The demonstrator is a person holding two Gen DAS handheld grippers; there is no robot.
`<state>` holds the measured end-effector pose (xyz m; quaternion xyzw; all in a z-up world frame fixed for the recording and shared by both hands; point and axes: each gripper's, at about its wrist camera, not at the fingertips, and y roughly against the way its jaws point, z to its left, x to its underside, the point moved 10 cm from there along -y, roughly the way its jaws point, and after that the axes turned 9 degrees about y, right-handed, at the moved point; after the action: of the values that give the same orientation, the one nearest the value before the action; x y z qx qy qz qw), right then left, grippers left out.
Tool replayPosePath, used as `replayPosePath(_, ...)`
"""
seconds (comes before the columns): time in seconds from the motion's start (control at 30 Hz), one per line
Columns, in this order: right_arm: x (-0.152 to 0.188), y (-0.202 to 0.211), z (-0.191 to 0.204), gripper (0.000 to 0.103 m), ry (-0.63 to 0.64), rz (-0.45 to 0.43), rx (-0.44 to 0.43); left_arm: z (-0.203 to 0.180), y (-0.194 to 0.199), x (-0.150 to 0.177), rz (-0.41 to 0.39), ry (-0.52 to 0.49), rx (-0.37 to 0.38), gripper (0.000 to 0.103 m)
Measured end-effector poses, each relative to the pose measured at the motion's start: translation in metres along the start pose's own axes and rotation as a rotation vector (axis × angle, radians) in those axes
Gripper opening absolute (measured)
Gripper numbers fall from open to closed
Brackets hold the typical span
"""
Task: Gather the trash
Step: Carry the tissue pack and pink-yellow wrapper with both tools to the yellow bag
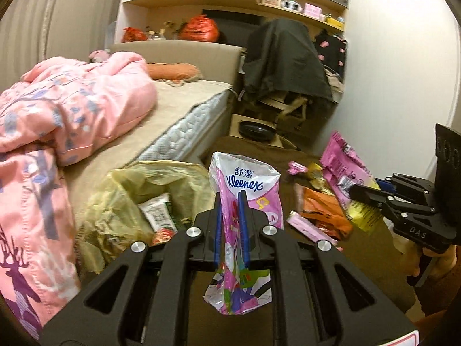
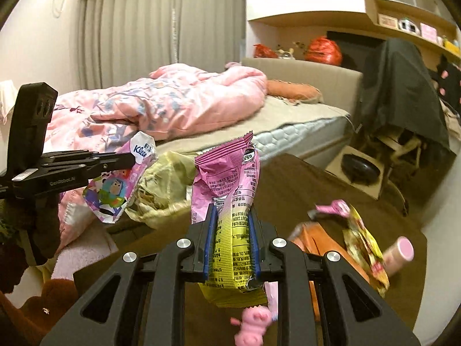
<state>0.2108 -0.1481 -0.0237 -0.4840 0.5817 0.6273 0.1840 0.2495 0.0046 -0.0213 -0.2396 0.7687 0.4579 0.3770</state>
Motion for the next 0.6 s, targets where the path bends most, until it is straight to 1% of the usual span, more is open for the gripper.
replayPosePath(0.07, -0.011, -0.015, 0.004, 0.02, 0.011, 0.002, -0.019, 0.015, -0.002, -0.006, -0.012, 0.02, -0.021, 0.01)
replayPosePath(0.2, -0.028, -0.046, 0.01, 0.02, 0.036, 0.009, -0.05, 0.063, -0.009, -0.023, -0.047, 0.092, -0.085, 0.01)
replayPosePath(0.27, -0.035, -0.063, 0.015, 0.02, 0.045, 0.014, -0.074, 0.081, -0.016, -0.026, -0.045, 0.115, -0.106, 0.01)
replayPosePath(0.33, -0.042, -0.085, 0.021, 0.02, 0.055, 0.025, -0.106, 0.102, -0.029, -0.024, -0.028, 0.146, -0.125, 0.01)
replayPosePath(0.43, -0.049, -0.115, 0.031, 0.02, 0.071, 0.047, -0.144, 0.12, -0.048, -0.017, 0.0, 0.173, -0.139, 0.01)
replayPosePath(0.6, -0.059, -0.169, 0.049, 0.02, 0.086, 0.093, -0.215, 0.141, -0.083, -0.001, 0.049, 0.21, -0.14, 0.01)
